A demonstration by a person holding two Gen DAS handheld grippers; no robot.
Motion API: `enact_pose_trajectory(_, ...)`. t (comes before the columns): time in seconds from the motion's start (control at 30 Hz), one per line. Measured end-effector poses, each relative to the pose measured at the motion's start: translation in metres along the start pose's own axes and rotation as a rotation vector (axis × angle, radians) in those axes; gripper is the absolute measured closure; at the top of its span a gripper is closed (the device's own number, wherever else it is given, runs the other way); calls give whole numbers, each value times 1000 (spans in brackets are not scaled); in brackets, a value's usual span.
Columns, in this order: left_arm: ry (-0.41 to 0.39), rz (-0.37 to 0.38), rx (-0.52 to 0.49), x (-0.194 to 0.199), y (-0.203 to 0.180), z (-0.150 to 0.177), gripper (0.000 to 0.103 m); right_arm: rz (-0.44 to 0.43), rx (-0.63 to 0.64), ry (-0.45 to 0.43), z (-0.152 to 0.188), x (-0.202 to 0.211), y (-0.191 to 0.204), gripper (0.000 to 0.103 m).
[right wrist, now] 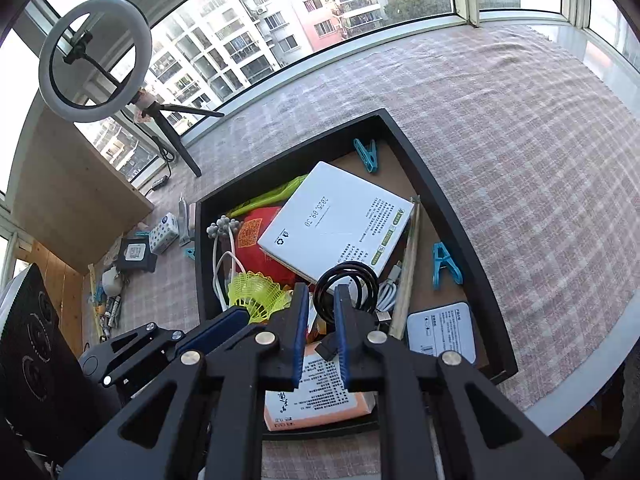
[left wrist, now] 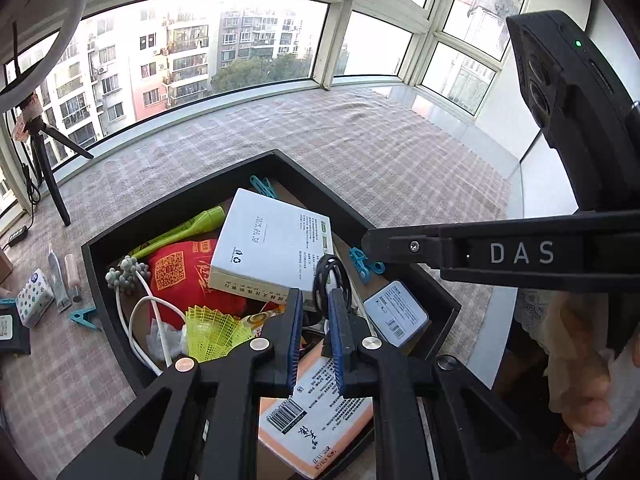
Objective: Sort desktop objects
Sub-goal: 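Carry the black cable into the tray and open both grippers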
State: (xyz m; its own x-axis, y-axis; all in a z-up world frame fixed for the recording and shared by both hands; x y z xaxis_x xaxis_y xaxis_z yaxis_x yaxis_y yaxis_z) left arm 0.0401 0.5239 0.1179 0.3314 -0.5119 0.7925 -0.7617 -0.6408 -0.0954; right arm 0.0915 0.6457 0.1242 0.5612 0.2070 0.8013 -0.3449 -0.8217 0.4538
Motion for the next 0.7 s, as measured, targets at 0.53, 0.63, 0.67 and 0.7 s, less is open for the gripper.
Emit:
enact_pose_trajectory(0.53,32,-184,235,24,78,50,83,-84,184,104,13,-47,54,86)
enact_pose_trajectory(0.63,38,-231,308,36,105,70,82,-112,231,130,18,-59,78,82)
enact_pose_trajectory(0.67,41,-247,329,41,114,77,82,-118,245,136,20,-63,86,82)
enact_pose_trajectory(0.7,42,-262,348,46,123,85,82,-123,256,141,23,-66,94,82)
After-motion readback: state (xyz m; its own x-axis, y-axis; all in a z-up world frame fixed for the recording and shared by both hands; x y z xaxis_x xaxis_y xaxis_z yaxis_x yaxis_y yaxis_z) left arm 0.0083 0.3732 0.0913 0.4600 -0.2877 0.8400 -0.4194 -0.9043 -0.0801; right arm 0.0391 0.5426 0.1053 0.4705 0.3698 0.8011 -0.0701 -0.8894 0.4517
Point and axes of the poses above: each gripper's, at about its wrist camera, not at the fingertips, and x roughly against the way its jaws point, y to its left, z to its underside, the point moved 3 cm from there along -x, roughly the way its jaws point, and after that the axes turned 8 degrees about -z, right-handed, at the moved point
